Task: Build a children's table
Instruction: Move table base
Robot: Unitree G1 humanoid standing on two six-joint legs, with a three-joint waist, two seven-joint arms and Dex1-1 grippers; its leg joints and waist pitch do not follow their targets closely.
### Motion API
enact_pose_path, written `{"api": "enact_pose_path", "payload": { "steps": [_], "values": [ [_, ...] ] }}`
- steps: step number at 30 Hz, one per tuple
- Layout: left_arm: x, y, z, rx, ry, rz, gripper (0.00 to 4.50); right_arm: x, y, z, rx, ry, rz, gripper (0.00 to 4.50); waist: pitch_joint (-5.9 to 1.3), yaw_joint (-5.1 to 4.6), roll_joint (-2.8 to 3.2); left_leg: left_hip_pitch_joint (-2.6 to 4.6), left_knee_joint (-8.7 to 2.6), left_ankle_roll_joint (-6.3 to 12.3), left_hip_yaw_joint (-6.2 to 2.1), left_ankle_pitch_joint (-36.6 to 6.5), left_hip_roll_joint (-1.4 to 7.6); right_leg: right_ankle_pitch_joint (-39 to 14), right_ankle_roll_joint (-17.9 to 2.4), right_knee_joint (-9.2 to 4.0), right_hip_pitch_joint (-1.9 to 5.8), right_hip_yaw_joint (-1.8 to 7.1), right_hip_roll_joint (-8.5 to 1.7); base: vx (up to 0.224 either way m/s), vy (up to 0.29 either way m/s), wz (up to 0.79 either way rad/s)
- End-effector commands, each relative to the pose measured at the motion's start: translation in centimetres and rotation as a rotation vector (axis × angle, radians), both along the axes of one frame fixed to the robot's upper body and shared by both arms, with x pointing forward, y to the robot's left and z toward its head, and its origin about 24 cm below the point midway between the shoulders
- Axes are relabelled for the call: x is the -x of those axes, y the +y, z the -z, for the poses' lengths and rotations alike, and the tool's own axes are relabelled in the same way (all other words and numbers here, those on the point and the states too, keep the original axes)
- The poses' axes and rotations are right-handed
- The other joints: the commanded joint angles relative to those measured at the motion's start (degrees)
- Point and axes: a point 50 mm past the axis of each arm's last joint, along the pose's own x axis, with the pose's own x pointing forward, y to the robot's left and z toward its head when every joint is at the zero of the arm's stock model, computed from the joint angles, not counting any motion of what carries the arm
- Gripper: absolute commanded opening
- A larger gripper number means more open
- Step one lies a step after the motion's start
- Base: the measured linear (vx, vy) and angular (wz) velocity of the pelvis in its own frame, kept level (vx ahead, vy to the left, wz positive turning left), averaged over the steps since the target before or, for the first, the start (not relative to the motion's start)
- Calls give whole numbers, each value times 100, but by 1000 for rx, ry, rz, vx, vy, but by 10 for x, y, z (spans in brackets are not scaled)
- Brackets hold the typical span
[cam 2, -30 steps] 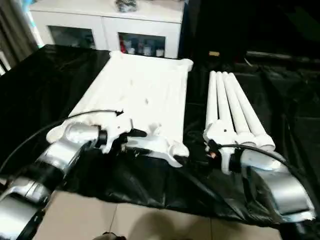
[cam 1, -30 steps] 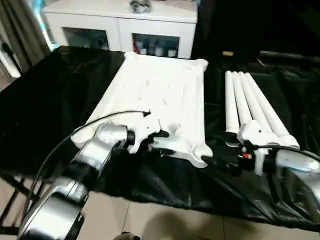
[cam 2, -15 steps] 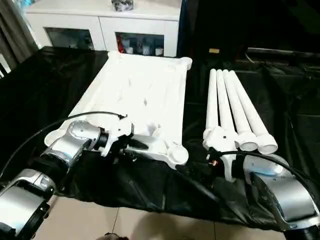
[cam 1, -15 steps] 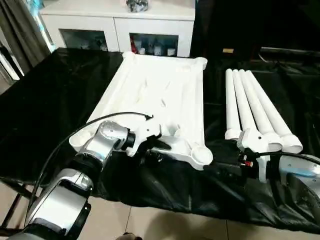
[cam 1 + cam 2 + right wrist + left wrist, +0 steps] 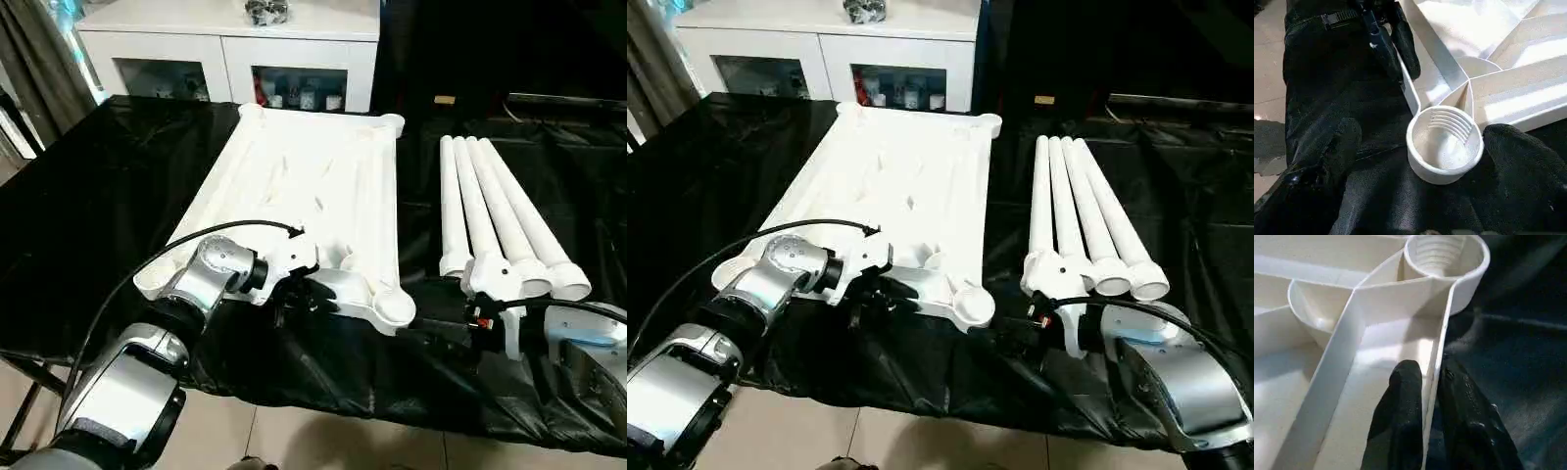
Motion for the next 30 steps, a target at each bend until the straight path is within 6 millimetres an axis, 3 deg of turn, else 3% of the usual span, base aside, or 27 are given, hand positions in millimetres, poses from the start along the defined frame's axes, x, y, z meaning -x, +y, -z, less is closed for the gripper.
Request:
{"api": "enact_pose_path", "payload": {
  "steps": [1,6,12,13,16,18,23,25,27,29,30],
  "values": [
    [-3,6,3,-63,-17,-32,36,-1,3,-4,12,-19,-15,450,-323,-3,-87,187,-552,40,-268,-2035,493,-1739,-1399,-502,136,172,-383,0,0,0],
    [-5,7,8,-69,-38,-147,14,-2,5,-5,5,-30,-7,450,-315,-53,-108,151,-562,-36,-294,-2133,481,-1947,-1286,-508,155,166,-391,0,0,0],
    [-1,-2,6,31,-91,-276,1,-4,6,-5,-14,-50,43,450,-318,-169,-133,140,-533,93,-284,-1998,472,-2010,-1297,-535,140,163,-374,0,0,0],
    [1,-4,6,44,-91,-279,1,-4,7,-5,-18,-52,47,450,-313,-188,-168,134,-532,128,-277,-1985,468,-2049,-1283,-545,134,161,-361,0,0,0],
    [6,-9,3,82,-104,-269,1,-4,8,-5,-27,-52,47,450,-319,-177,-139,145,-534,175,-269,-1895,468,-2086,-1225,-560,114,166,-348,0,0,0],
    [10,-13,2,106,-131,-225,1,-4,10,-5,-29,-52,46,450,-329,-157,-174,126,-545,213,-268,-1791,478,-1890,-1243,-538,138,165,-352,0,0,0],
    [19,-11,5,81,-140,-169,1,-5,10,-6,-27,-56,46,450,-365,-97,-133,139,-537,402,-233,-1336,483,-1055,-1404,-479,163,155,-349,0,0,0],
    [21,-8,5,59,-143,-163,1,-5,9,-7,-28,-58,47,450,-360,-82,-139,137,-534,447,-228,-1272,485,-1007,-1435,-473,168,153,-355,0,0,0],
    [22,-5,0,74,-139,-176,45,-5,8,-8,-31,-60,49,450,-363,-78,-138,137,-534,440,-227,-1236,492,-978,-1455,-461,182,152,-362,0,0,0],
    [22,-2,-5,99,-109,-190,56,-6,8,-9,-34,-63,50,450,-361,-79,-131,146,-532,431,-216,-1213,486,-949,-1506,-452,171,148,-351,0,0,0],
    [21,0,-7,88,-141,-200,60,-6,8,-9,-36,-64,50,450,-360,-79,-156,145,-531,442,-215,-1225,484,-971,-1508,-462,167,146,-345,0,0,0]
  ]
}}
